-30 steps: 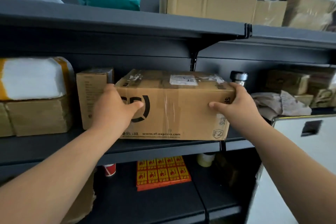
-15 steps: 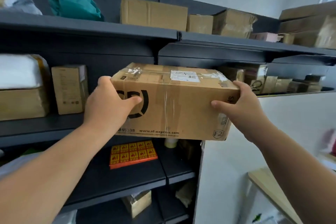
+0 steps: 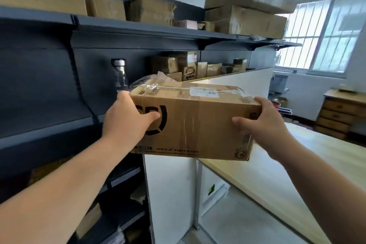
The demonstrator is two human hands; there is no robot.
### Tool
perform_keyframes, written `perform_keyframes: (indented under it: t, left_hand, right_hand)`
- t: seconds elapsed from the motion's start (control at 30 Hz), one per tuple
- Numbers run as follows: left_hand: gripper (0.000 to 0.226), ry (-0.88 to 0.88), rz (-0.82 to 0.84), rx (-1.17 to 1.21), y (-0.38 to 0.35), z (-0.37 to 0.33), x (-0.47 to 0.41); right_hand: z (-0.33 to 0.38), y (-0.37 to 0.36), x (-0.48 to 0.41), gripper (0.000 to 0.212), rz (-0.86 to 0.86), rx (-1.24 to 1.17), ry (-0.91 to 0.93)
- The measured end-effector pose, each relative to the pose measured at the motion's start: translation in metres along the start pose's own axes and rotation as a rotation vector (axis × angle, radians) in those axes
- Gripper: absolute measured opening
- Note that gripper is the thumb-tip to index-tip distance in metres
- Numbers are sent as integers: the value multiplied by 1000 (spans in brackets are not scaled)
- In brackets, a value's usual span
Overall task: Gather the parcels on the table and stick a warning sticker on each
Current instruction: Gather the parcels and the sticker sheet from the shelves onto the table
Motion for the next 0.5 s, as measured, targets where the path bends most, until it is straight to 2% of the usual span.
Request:
perform_keyframes:
  t: [0.2, 0.5]
  left_hand:
    - [60, 30, 182, 96, -112, -5, -2]
    - [63, 53, 394, 200, -277, 22, -44]
  right_hand:
    - [-78, 33, -20, 78, -105, 69, -136]
    - [-187, 17, -95, 82, -196, 118, -311]
Point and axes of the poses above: each hand's wrist, its own x-axis away from the middle knuckle, its own y-axis out of the back of the hand, z = x × y, the point moved 4 cm from there along -x, towards the middle knuckle, and after that the axes turned 4 degrees about -y, right-handed, at the moved point
